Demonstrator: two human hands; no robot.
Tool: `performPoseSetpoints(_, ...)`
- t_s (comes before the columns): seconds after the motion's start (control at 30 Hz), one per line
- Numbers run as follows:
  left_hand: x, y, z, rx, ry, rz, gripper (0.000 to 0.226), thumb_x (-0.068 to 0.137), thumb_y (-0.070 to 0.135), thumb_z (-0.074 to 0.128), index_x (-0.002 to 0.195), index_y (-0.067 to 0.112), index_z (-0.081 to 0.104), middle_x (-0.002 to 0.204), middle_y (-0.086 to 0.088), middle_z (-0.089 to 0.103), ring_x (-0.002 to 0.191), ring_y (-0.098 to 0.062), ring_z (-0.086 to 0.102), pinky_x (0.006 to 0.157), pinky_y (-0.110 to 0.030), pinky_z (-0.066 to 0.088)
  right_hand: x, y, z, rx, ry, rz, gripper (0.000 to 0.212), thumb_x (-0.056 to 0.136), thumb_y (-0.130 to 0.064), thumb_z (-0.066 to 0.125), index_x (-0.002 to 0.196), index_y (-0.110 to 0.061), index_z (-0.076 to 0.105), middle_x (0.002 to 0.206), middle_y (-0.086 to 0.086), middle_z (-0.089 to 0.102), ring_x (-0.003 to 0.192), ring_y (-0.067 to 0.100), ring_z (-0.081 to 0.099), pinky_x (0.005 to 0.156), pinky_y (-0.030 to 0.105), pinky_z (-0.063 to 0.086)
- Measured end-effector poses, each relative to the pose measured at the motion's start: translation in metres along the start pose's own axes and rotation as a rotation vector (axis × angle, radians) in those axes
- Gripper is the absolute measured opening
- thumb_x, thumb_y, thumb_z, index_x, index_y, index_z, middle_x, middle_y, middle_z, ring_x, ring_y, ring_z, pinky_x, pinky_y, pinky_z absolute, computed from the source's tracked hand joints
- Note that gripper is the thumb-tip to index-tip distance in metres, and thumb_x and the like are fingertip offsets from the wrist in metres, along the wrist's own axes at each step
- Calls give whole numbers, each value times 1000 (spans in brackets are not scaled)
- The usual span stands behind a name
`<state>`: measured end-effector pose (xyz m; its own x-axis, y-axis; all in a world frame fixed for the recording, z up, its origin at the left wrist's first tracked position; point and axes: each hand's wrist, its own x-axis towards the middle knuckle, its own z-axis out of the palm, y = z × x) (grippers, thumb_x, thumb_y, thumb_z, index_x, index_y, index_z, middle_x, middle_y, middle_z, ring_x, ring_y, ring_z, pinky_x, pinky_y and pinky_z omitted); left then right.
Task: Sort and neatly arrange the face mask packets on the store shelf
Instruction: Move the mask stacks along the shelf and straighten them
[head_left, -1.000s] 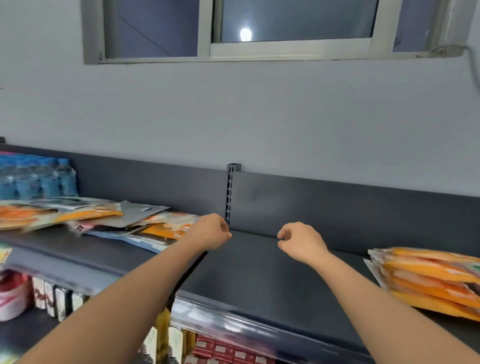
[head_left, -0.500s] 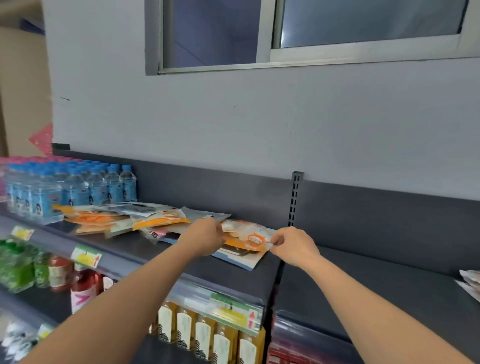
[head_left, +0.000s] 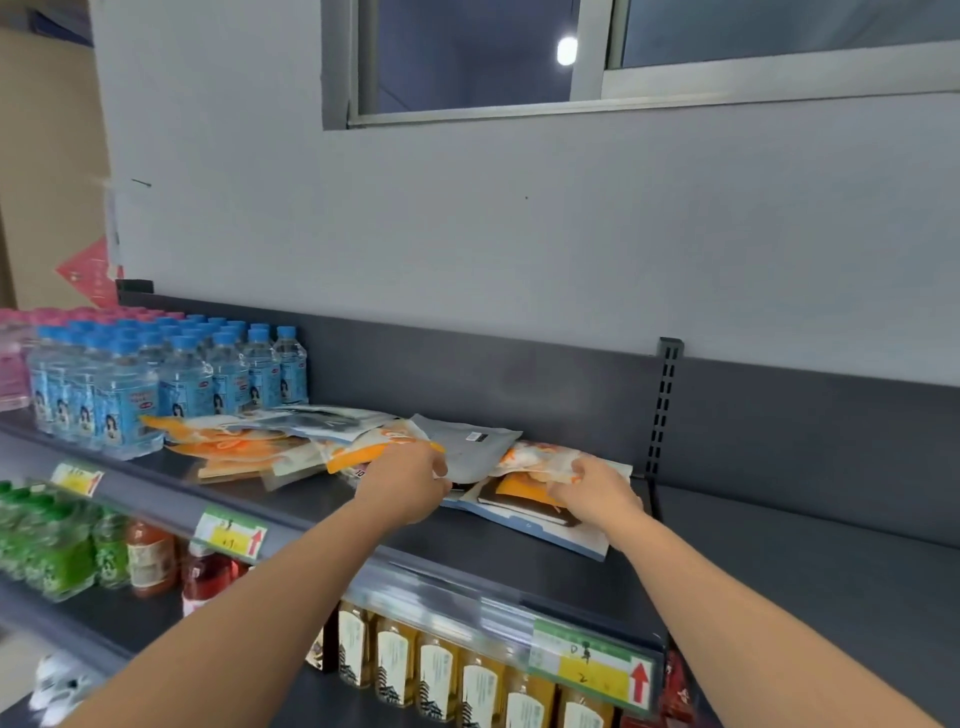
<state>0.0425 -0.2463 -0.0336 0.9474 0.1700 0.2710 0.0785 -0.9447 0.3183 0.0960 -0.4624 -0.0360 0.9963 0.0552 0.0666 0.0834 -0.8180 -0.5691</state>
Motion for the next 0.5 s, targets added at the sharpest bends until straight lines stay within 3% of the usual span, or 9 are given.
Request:
performPoseSetpoints(0.1,13,-10,4,112,38,-7,41,92,38,55,131,26,56,137,-3,53,127,-23,43,103,-39,41,13,-6,2,283,65,15,61,92,-38,60,145,-11,44,145,4,50,129,25,50,103,34,43)
performPoseSetpoints(0.23,30,-20,7,267,-11,-99,54,93,41,51,142,25,38,149,-3,35,139,-26,26,110,-52,23,30,-17,-6,524,311,-45,53,89,-43,65,132,-13,61,135,1,61,125,21,55,102,37,46)
performPoseSetpoints(0.33,44,-30,12,319,-78,-141,54,95,35,47,145,22,32,152,-3,32,142,-26,23,113,-59,13,39,-31,-13,670,412,-92,48,85,-39,72,126,-15,65,130,1,65,124,20,56,105,38,44)
performPoseSetpoints(0.4,49,-34,14,342,-70,-145,51,94,29,48,143,24,36,149,-2,39,140,-24,29,114,-58,14,45,-39,-14,728,436,-125,45,83,-37,75,122,-17,67,127,0,66,121,19,58,105,40,45)
performPoseSetpoints(0.5,52,-32,14,441,18,-105,46,89,16,49,135,24,48,136,-3,48,130,-24,40,108,-46,27,54,-47,-10,775,435,-152,42,81,-36,77,118,-20,65,118,-3,66,113,17,59,96,34,48)
